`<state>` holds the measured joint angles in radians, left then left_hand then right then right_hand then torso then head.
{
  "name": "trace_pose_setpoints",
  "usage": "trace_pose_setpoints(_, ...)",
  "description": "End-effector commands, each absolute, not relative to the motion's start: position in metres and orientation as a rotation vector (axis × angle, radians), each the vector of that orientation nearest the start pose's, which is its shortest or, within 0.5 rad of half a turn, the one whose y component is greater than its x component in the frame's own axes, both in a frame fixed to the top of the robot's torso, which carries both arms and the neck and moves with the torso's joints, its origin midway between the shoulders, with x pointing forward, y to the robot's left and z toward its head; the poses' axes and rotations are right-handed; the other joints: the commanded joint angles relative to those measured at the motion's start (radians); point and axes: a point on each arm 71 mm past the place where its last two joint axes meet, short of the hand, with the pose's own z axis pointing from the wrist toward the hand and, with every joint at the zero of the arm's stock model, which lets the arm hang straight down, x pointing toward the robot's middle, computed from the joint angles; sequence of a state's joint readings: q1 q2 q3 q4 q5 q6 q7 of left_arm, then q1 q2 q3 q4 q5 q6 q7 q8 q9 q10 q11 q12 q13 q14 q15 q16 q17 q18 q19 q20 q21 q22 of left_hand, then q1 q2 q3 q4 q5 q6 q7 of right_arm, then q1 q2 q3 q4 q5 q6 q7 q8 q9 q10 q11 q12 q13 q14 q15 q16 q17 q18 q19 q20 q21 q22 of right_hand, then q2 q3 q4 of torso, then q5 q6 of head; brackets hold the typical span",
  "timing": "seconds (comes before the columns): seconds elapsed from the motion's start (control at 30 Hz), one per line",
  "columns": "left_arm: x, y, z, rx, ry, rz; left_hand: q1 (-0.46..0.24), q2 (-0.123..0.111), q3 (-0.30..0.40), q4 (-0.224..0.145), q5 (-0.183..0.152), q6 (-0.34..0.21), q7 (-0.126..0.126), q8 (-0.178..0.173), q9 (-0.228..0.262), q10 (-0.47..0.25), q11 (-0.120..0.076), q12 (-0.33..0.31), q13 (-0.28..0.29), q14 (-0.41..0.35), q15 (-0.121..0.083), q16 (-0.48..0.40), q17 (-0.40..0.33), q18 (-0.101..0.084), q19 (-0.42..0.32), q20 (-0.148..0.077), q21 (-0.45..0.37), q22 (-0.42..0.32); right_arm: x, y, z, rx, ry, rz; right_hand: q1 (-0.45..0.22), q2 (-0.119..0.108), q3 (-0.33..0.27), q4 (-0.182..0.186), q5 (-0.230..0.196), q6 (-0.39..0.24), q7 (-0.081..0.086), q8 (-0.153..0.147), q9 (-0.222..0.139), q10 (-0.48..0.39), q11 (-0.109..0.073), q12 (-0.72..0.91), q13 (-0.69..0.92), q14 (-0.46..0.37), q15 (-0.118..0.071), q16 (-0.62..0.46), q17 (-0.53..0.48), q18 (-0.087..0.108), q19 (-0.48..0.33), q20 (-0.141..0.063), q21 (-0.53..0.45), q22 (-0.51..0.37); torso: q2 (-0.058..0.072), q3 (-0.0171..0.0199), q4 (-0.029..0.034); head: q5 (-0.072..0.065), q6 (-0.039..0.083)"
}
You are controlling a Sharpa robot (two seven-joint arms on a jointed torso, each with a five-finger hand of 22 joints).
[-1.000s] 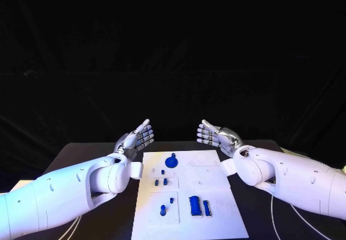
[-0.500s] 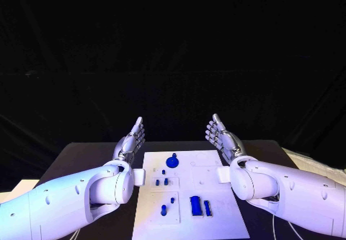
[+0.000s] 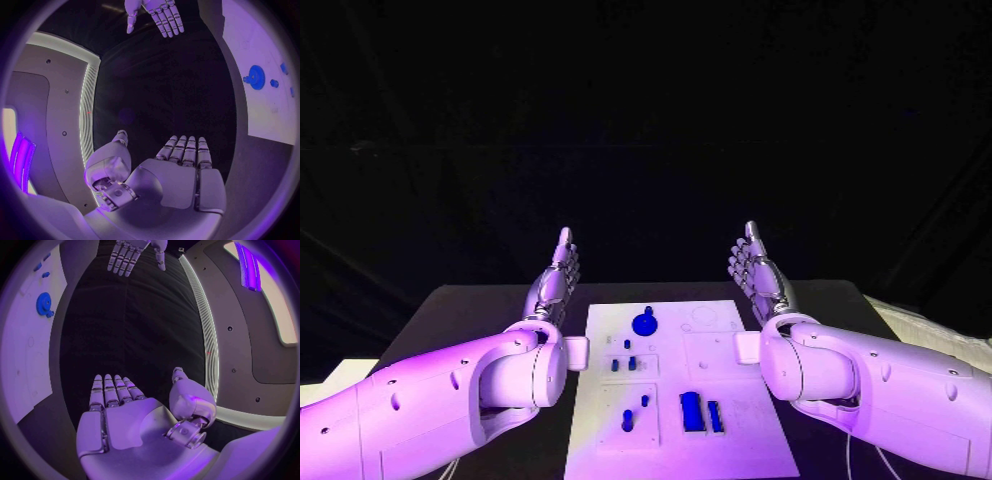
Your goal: Assemble the parts on the task board
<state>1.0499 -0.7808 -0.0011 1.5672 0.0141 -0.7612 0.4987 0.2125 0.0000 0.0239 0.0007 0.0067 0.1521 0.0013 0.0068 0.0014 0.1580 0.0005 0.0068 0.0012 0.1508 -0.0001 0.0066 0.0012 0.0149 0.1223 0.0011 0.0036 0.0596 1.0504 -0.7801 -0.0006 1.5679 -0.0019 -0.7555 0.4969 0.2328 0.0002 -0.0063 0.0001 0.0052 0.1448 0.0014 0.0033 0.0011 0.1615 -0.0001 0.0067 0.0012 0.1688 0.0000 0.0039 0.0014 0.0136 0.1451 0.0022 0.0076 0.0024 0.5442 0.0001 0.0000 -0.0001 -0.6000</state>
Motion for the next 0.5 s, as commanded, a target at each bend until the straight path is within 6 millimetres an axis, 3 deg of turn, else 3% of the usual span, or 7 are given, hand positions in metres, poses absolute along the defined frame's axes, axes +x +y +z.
trace_pose_setpoints(0.03,0.4618,0.1924,-0.2242,-1.209,1.218,-1.229,-0.069,0.000,-0.024,-0.001,-0.007,-0.050,-0.001,-0.007,-0.001,-0.052,0.000,-0.007,-0.001,-0.050,0.000,-0.007,-0.001,-0.015,-0.041,-0.001,-0.004,-0.060,0.4618,-0.1924,-0.2242,1.209,1.218,1.229,-0.077,0.000,0.006,0.000,-0.005,-0.047,-0.001,-0.003,-0.001,-0.053,0.000,-0.007,-0.001,-0.055,0.000,-0.004,-0.001,-0.014,-0.048,-0.002,-0.008,-0.002,0.000,-0.0001,0.0000,0.000,0.000)
trace_pose_setpoints(0.27,0.4618,0.1924,-0.2242,-1.209,1.218,-1.229,-0.103,0.000,-0.024,-0.001,-0.007,-0.072,-0.001,-0.007,-0.001,-0.077,0.000,-0.007,-0.001,-0.074,0.000,-0.007,-0.001,-0.015,-0.122,-0.001,-0.004,-0.060,0.4618,-0.1924,-0.2242,1.209,1.218,1.229,-0.114,0.000,0.006,0.000,-0.005,-0.069,-0.001,-0.003,-0.001,-0.079,0.000,-0.007,-0.001,-0.082,0.000,-0.004,-0.001,-0.014,-0.070,-0.002,-0.008,-0.002,0.000,-0.0001,0.0000,0.000,0.000)
trace_pose_setpoints(0.3,0.4618,0.1924,-0.2242,-1.209,1.218,-1.229,-0.108,0.000,-0.024,-0.001,-0.007,-0.076,-0.001,-0.007,-0.001,-0.078,0.000,-0.007,-0.001,-0.077,0.000,-0.007,-0.001,-0.015,-0.122,-0.001,-0.004,-0.060,0.4618,-0.1924,-0.2242,1.209,1.218,1.229,-0.124,0.000,0.006,0.000,-0.005,-0.145,-0.001,-0.003,-0.001,-0.086,0.000,-0.007,-0.001,-0.090,0.000,-0.004,-0.001,-0.014,-0.145,-0.002,-0.008,-0.002,0.000,-0.0001,0.0000,0.000,0.000)
trace_pose_setpoints(0.37,0.4618,0.1924,-0.2242,-1.209,1.218,-1.229,-0.112,0.000,-0.024,-0.001,-0.007,-0.081,-0.001,-0.007,-0.001,-0.084,0.000,-0.007,-0.001,-0.080,0.000,-0.007,-0.001,-0.015,-0.122,-0.001,-0.004,-0.060,0.4618,-0.1924,-0.2242,1.209,1.218,1.229,-0.156,0.000,0.006,0.000,-0.005,-0.145,-0.001,-0.003,-0.001,-0.161,0.000,-0.007,-0.001,-0.169,0.000,-0.004,-0.001,-0.014,-0.145,-0.002,-0.008,-0.002,0.000,-0.0001,0.0000,0.000,0.000)
trace_pose_setpoints(0.4,0.4618,0.1924,-0.2242,-1.209,1.218,-1.229,-0.127,0.000,-0.024,-0.001,-0.007,-0.152,-0.001,-0.007,-0.001,-0.158,0.000,-0.007,-0.001,-0.151,0.000,-0.007,-0.001,-0.015,-0.122,-0.001,-0.004,-0.060,0.4618,-0.1924,-0.2242,1.209,1.218,1.229,-0.233,0.000,0.006,0.000,-0.005,-0.145,-0.001,-0.003,-0.001,-0.161,0.000,-0.007,-0.001,-0.169,0.000,-0.004,-0.001,-0.014,-0.145,-0.002,-0.008,-0.002,0.000,-0.0001,0.0000,0.000,0.000)
trace_pose_setpoints(0.43,0.4618,0.1924,-0.2242,-1.209,1.218,-1.229,-0.213,0.000,-0.024,-0.001,-0.007,-0.152,-0.001,-0.007,-0.001,-0.158,0.000,-0.007,-0.001,-0.151,0.000,-0.007,-0.001,-0.015,-0.122,-0.001,-0.004,-0.060,0.4618,-0.1924,-0.2242,1.209,1.218,1.229,-0.233,0.000,0.006,0.000,-0.005,-0.145,-0.001,-0.003,-0.001,-0.161,0.000,-0.007,-0.001,-0.169,0.000,-0.004,-0.001,-0.014,-0.145,-0.002,-0.008,-0.002,0.000,-0.0001,0.0000,0.000,0.000)
trace_pose_setpoints(0.5,0.4618,0.1924,-0.2242,-1.209,1.218,-1.229,-0.213,0.000,-0.024,-0.001,-0.007,-0.152,-0.001,-0.007,-0.001,-0.158,0.000,-0.007,-0.001,-0.151,0.000,-0.007,-0.001,-0.015,-0.122,-0.001,-0.004,-0.060,0.4618,-0.1924,-0.2242,1.209,1.218,1.229,-0.233,0.000,0.006,0.000,-0.005,-0.145,-0.001,-0.003,-0.001,-0.161,0.000,-0.007,-0.001,-0.169,0.000,-0.004,-0.001,-0.014,-0.145,-0.002,-0.008,-0.002,0.000,-0.0001,0.0000,0.000,0.000)
